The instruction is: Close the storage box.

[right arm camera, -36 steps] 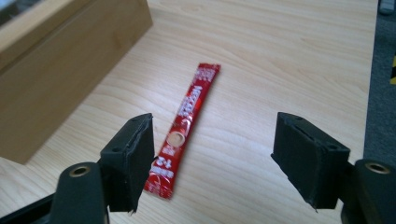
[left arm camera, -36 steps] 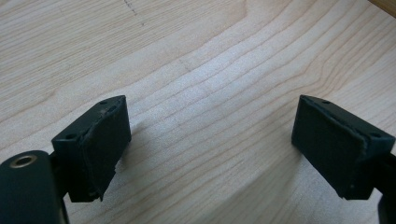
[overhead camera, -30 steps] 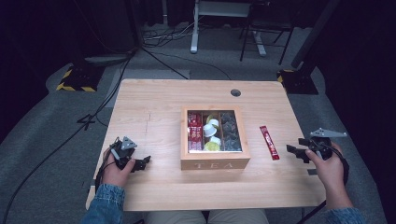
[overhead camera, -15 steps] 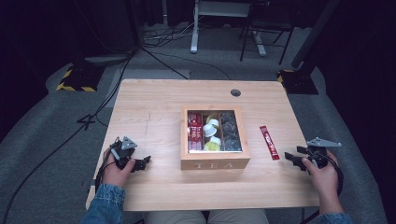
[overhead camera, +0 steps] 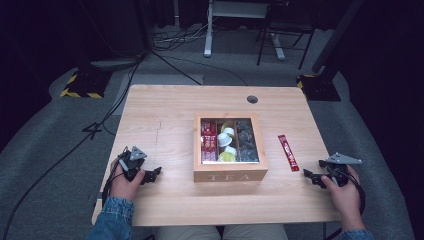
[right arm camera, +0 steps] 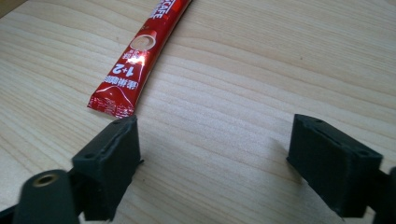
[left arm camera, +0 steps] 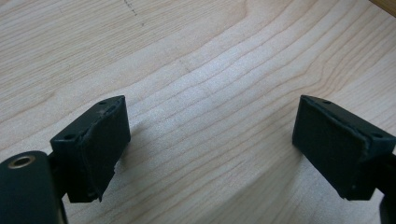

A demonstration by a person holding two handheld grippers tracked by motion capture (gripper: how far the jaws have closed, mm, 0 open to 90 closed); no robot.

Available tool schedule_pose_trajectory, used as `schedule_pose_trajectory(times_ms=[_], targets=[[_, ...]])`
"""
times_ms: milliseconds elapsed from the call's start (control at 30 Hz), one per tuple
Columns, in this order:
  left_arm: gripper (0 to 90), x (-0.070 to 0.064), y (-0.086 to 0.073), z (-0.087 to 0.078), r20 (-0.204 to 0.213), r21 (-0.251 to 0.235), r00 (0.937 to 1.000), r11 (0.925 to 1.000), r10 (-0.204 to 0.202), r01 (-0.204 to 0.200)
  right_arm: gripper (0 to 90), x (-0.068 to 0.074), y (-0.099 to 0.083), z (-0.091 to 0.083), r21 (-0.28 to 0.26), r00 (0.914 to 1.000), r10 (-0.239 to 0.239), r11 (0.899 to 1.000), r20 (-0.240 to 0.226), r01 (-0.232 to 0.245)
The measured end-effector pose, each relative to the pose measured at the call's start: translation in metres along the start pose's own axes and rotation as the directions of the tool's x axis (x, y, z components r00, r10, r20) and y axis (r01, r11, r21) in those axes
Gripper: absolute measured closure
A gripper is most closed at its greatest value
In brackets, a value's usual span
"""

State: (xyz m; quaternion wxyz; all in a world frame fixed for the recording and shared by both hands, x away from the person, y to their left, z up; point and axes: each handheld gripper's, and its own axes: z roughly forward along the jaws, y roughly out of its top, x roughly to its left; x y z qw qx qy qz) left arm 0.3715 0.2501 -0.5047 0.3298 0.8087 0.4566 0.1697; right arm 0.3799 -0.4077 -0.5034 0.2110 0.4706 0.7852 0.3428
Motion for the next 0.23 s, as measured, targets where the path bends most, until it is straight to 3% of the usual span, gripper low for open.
schedule_pose_trajectory(times_ms=[233], targets=[[11.5,-0.0004,-0.0003,-0.0001,-0.020,-0.002,0.9997,0.9999,-0.017,0.017,14.1,0.0000,-0.0001,0.0002,0.002,0.9999,0.008,1.000,0.006,-0.008]])
